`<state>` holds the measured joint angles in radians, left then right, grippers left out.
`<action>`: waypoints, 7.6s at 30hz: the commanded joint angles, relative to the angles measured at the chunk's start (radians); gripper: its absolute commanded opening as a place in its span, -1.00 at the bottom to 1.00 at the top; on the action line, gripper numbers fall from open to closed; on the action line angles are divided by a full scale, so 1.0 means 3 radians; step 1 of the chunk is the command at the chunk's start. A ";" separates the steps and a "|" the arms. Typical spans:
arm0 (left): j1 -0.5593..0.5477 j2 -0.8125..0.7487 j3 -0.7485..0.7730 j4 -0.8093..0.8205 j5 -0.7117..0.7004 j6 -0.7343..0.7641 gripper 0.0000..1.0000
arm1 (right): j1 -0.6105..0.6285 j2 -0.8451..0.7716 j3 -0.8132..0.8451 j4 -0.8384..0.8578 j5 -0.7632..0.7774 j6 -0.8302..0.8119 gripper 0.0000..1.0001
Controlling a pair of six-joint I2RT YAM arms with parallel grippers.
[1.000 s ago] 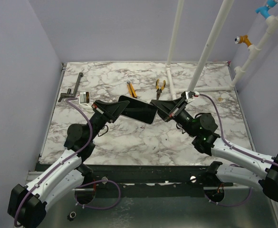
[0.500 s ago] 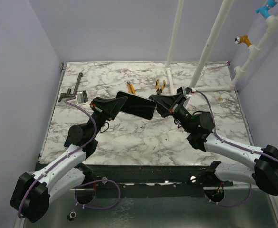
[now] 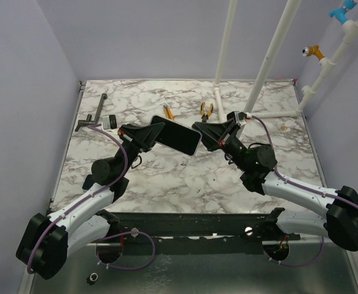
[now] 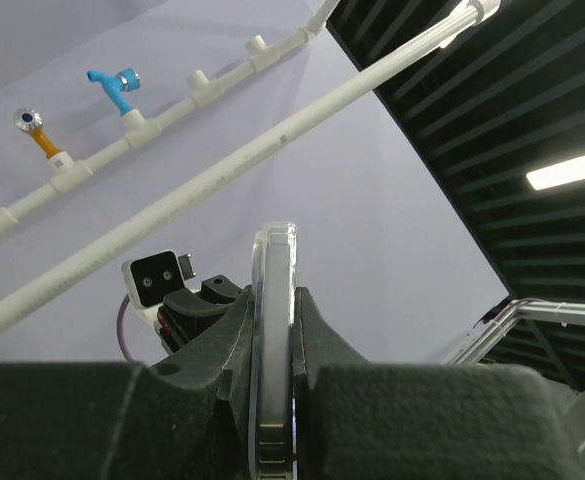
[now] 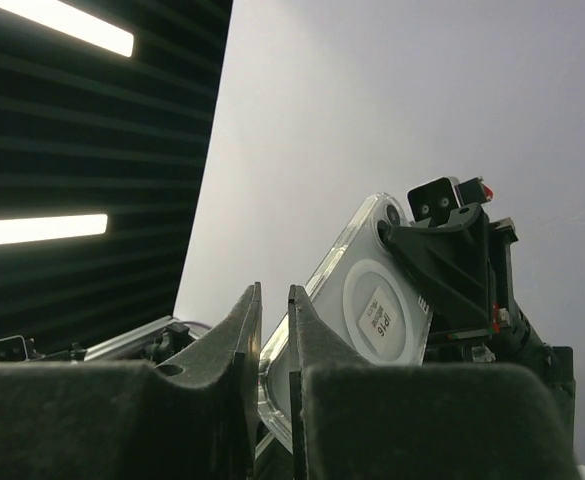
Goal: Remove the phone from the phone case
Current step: Remove the phone case from the phone.
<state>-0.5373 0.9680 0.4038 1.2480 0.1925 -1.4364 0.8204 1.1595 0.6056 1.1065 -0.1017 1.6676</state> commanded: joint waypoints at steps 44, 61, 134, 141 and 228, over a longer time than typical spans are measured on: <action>-0.0045 -0.0548 0.0392 -0.1133 0.0130 0.0586 -1.00 | 0.0108 -0.0864 0.0499 -0.2593 0.0361 -0.1302 -0.24; -0.0045 -0.0526 0.0331 -0.1133 -0.0033 0.0411 -1.00 | 0.0108 -0.0745 0.0482 -0.2417 0.0230 -0.1212 -0.26; -0.0040 -0.0119 0.0217 -0.0858 -0.0248 -0.0087 -1.00 | 0.0103 -0.1101 -0.0211 -0.0499 0.0318 -0.1096 0.13; -0.0029 -0.0389 0.0230 -0.1283 -0.0240 -0.0101 -1.00 | 0.0106 -0.1645 0.0555 -0.3163 0.0984 -0.2031 0.25; -0.0009 -0.1024 -0.0022 -0.2568 -0.0095 0.0009 -1.00 | 0.0106 -0.1195 0.0396 -0.4164 0.0150 -0.1947 -0.33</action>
<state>-0.5449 0.6880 0.3977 0.4194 0.1818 -1.4200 0.8497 0.8085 0.7223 -0.1497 -0.0425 1.0908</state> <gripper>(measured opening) 0.148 0.334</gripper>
